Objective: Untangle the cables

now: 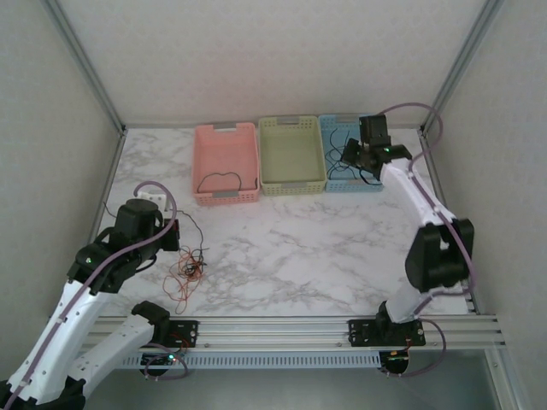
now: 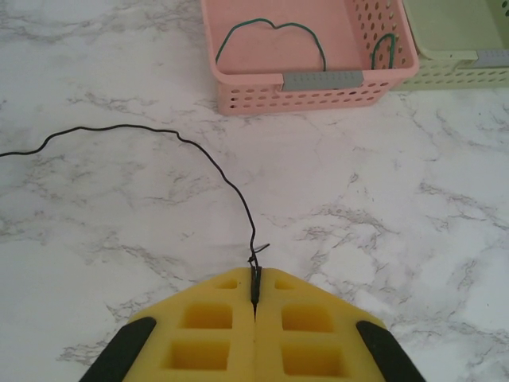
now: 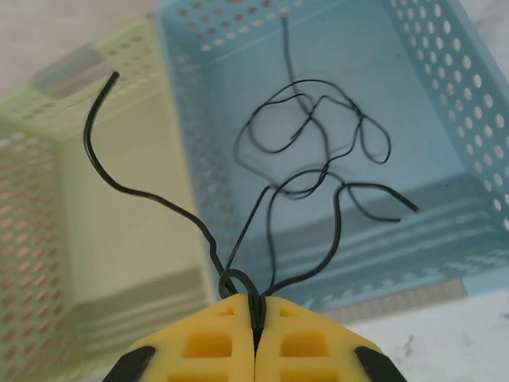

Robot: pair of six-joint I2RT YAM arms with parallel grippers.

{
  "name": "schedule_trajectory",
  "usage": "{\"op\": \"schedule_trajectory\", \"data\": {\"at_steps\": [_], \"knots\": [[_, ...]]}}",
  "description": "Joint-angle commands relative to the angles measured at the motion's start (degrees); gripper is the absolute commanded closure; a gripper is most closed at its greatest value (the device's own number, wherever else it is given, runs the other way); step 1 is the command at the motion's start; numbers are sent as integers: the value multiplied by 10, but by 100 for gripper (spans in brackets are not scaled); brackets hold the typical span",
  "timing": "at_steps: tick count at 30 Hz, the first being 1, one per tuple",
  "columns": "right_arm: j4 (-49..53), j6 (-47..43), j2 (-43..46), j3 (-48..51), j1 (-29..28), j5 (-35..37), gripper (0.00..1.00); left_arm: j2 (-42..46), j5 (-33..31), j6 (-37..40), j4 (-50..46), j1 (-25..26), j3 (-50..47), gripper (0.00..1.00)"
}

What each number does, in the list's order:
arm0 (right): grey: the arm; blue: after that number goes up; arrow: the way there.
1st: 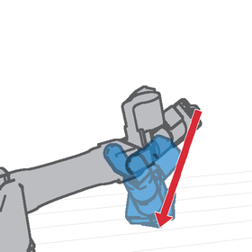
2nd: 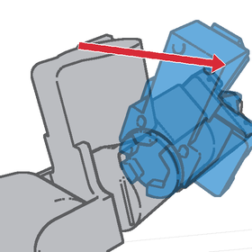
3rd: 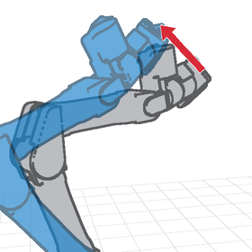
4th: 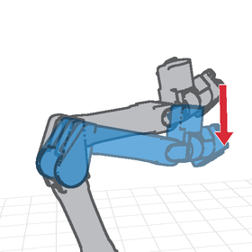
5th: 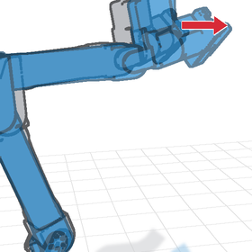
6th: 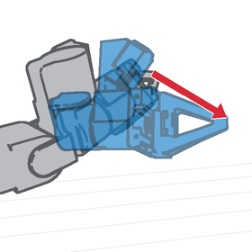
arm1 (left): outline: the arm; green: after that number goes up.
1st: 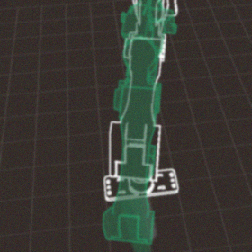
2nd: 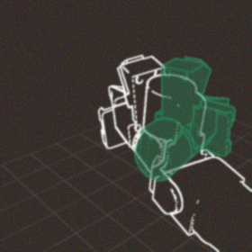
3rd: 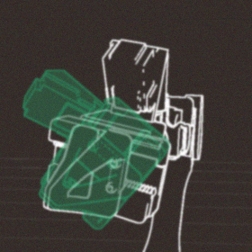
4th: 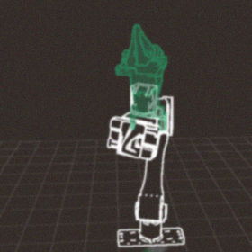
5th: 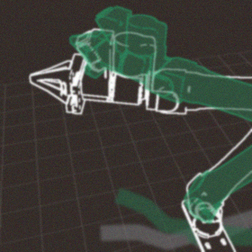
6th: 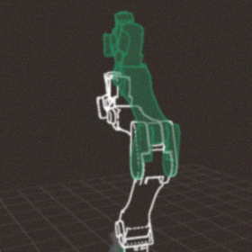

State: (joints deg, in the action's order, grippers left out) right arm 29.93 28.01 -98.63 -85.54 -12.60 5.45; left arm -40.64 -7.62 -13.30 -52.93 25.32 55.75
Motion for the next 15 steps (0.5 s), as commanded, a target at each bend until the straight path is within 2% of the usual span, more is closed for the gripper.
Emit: {"op": "schedule_trajectory", "data": {"at_steps": [1,7,10,12,13,15], "knots": [[22,21,-74,-74,8,54,100,8,19,-5,22,-4,-13,100],[62,4,-220,-225,12,112,94,2,16,-5,28,-4,-20,100],[118,-12,-280,-307,12,108,78,3,15,-6,29,-4,-22,100],[123,-19,-289,-318,12,94,56,2,16,-5,31,-4,-24,100],[123,-24,-287,-317,13,84,51,1,16,-5,31,-4,-24,100],[140,-30,-284,-325,12,65,48,0,17,-6,32,-4,-26,100]]}}
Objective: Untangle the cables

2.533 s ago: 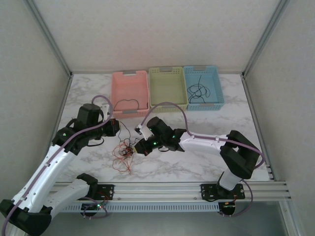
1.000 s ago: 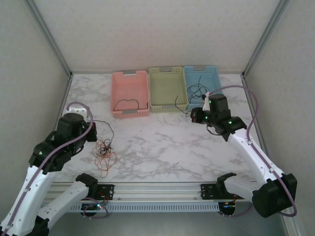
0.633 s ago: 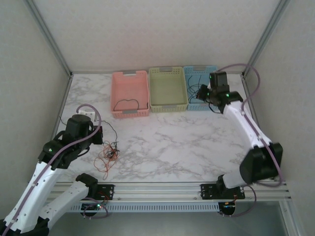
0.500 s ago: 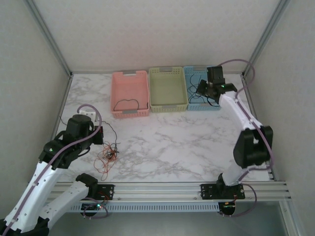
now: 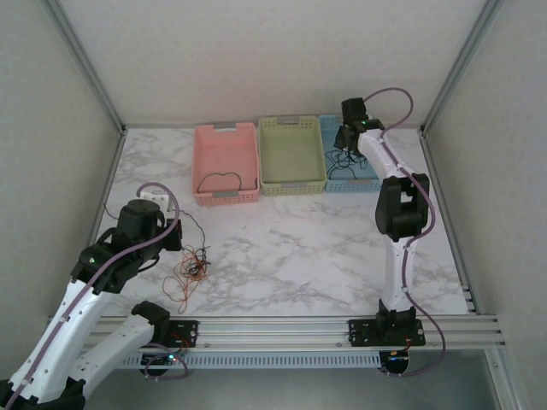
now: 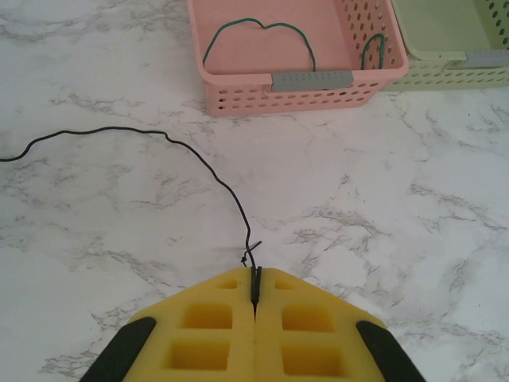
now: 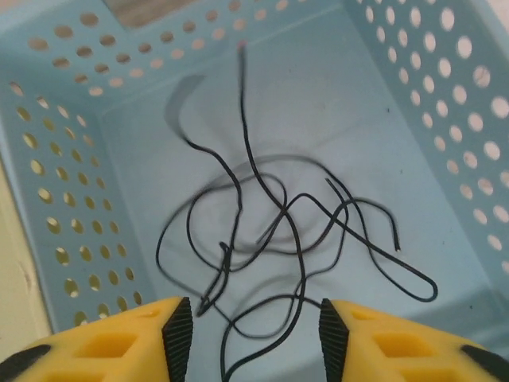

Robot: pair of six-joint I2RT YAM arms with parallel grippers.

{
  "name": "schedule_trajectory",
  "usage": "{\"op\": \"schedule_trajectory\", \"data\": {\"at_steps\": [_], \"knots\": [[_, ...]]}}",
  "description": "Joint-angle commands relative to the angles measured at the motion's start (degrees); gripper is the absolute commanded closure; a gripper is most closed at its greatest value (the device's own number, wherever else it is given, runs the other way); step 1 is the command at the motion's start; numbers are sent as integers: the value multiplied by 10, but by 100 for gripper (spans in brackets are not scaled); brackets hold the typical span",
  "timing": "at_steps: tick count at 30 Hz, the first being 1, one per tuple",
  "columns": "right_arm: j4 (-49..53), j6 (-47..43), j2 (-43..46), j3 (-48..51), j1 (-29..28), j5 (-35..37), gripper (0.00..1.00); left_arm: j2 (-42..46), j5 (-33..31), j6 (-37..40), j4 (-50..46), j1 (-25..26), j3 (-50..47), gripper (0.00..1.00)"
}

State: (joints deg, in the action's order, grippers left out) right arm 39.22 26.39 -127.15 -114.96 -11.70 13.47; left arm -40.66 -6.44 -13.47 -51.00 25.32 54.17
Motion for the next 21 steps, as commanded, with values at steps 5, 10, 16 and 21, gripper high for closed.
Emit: {"op": "schedule_trajectory", "data": {"at_steps": [5,10,16,21], "knots": [[23,-29,93,44,-13,-39,47,-4,8,-4,15,-4,-12,100],[-63,-38,272,225,-61,-100,48,-3,9,-6,17,-4,-14,100],[-198,-3,474,479,-149,-203,52,-3,41,-6,18,-4,-9,100],[-240,9,575,596,-227,-244,54,-20,126,-43,45,-4,31,100]]}}
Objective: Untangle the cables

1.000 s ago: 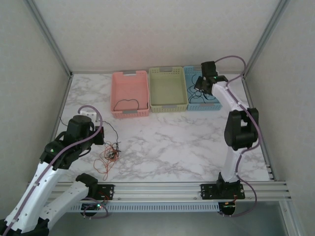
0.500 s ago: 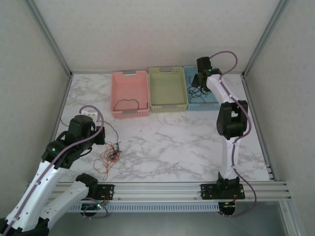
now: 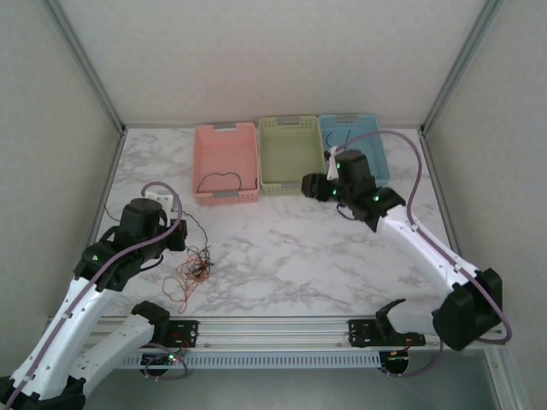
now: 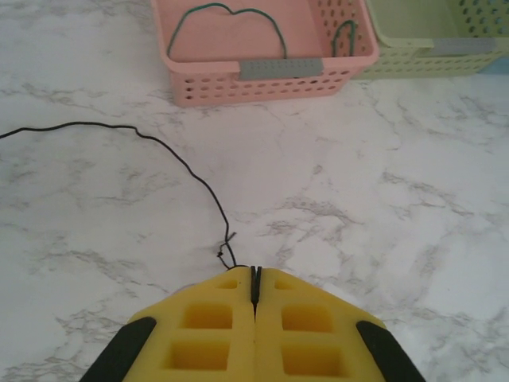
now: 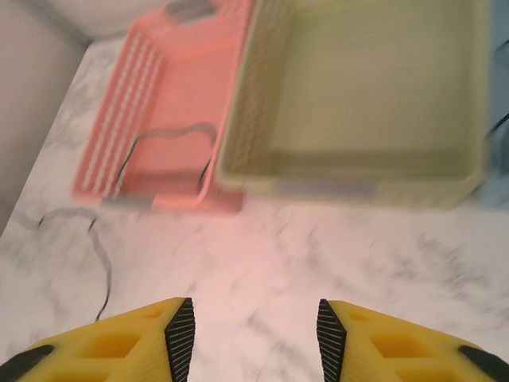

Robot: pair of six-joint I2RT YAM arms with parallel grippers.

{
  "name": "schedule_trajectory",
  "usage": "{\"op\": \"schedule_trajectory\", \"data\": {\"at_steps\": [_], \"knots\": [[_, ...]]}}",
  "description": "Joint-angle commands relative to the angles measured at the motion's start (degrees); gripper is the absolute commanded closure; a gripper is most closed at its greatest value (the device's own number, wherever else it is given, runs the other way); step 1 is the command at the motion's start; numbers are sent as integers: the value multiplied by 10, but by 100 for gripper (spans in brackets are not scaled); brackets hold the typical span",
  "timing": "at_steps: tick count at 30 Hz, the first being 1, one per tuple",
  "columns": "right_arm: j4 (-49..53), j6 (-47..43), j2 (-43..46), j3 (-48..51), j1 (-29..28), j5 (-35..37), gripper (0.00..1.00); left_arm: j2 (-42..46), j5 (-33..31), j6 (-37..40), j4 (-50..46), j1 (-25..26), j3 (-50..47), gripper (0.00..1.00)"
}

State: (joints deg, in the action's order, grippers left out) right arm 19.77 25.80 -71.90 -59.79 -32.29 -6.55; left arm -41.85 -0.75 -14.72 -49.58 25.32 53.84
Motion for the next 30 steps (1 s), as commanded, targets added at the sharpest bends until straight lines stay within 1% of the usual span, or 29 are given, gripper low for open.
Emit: {"op": "schedule_trajectory", "data": {"at_steps": [1,4,7,9,11,13,15,16,18,19,22,25,27,30], "knots": [[-45,19,39,61,-30,-44,55,-17,94,-43,44,-4,49,100],[-40,20,92,106,-41,-39,56,-49,132,-69,82,-4,99,100],[-26,18,142,135,-41,-8,56,-103,168,-86,99,3,174,100],[-17,16,163,143,-40,5,56,-138,189,-94,106,23,227,100],[-11,15,174,144,-41,11,56,-164,188,-95,108,61,272,100],[-12,18,177,145,-41,14,56,-172,182,-94,111,87,285,100],[-13,19,176,141,-41,10,56,-163,168,-99,114,94,265,100],[-11,20,174,137,-40,7,56,-153,149,-102,110,94,244,100],[-3,19,167,129,-41,-2,56,-133,89,-108,94,92,197,100],[0,18,163,127,-41,-3,56,-123,73,-111,88,91,167,100],[-4,20,145,136,-41,-9,57,-99,50,-124,94,84,72,100],[-24,30,117,155,-42,-32,57,-90,38,-138,110,73,-13,100],[-47,38,95,167,-50,-53,58,-89,32,-147,120,69,-53,100],[-77,39,53,172,-77,-67,60,-80,25,-159,136,66,-100,100]]}}
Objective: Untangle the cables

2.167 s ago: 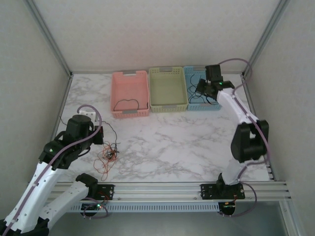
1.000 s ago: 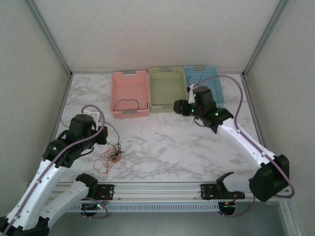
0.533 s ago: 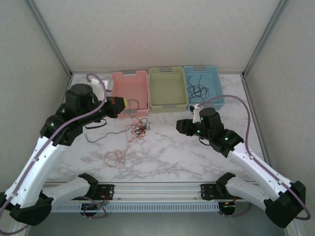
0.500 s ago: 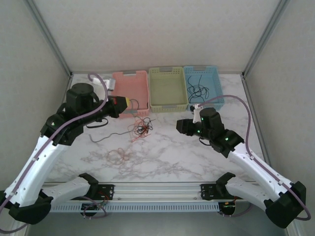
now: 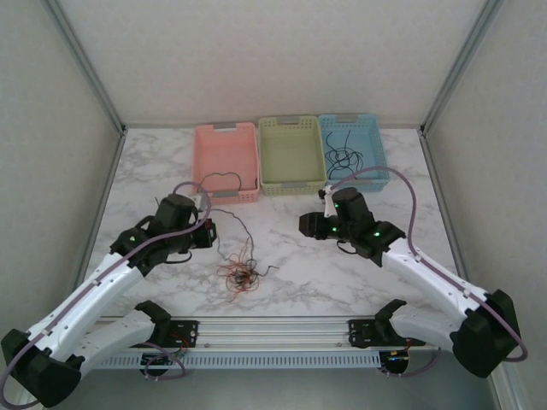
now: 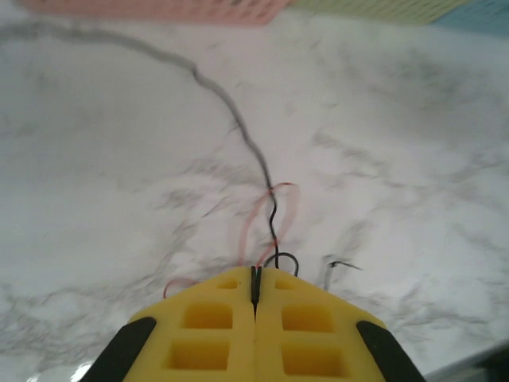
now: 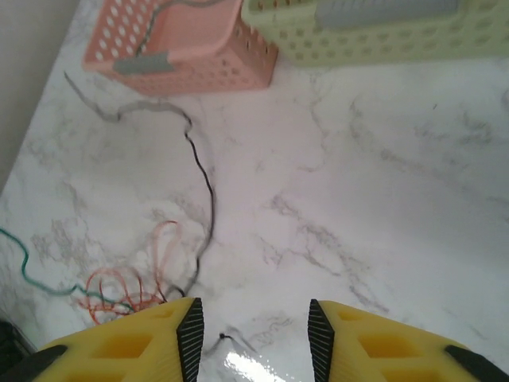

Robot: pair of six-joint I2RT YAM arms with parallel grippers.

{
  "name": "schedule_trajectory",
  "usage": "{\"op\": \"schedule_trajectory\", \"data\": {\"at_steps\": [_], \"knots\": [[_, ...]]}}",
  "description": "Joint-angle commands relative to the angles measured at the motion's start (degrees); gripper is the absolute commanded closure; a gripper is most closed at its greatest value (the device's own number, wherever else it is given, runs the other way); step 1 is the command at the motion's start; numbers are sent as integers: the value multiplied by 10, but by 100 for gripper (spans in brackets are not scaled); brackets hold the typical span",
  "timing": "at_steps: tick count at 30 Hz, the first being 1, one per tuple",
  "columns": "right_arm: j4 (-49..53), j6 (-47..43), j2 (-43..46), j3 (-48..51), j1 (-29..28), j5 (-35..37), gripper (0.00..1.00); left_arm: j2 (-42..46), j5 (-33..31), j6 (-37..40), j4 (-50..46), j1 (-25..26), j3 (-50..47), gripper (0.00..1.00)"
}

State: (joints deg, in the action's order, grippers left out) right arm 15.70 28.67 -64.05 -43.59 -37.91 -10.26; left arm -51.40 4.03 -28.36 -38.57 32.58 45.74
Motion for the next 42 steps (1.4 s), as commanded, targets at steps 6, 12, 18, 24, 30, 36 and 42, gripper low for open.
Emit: {"op": "schedule_trajectory", "data": {"at_steps": [6,12,18,24,30,36,42], "knots": [[-60,-3,-119,-21,-102,-49,65,20,-19,-29,36,-7,-46,100],[-90,3,-205,-58,-171,-58,66,21,-23,-30,37,-7,-47,100],[-117,2,-267,-94,-198,-87,58,21,-22,-31,38,-7,-48,100],[-103,-26,-296,-128,-215,-121,58,21,-21,-30,39,-7,-47,100],[-102,-29,-314,-141,-223,-124,62,20,-20,-29,39,-7,-47,100],[-94,-37,-350,-163,-229,-126,60,20,-20,-27,40,-7,-46,100],[-89,-43,-369,-173,-238,-136,64,18,-22,-25,40,-7,-45,100]]}}
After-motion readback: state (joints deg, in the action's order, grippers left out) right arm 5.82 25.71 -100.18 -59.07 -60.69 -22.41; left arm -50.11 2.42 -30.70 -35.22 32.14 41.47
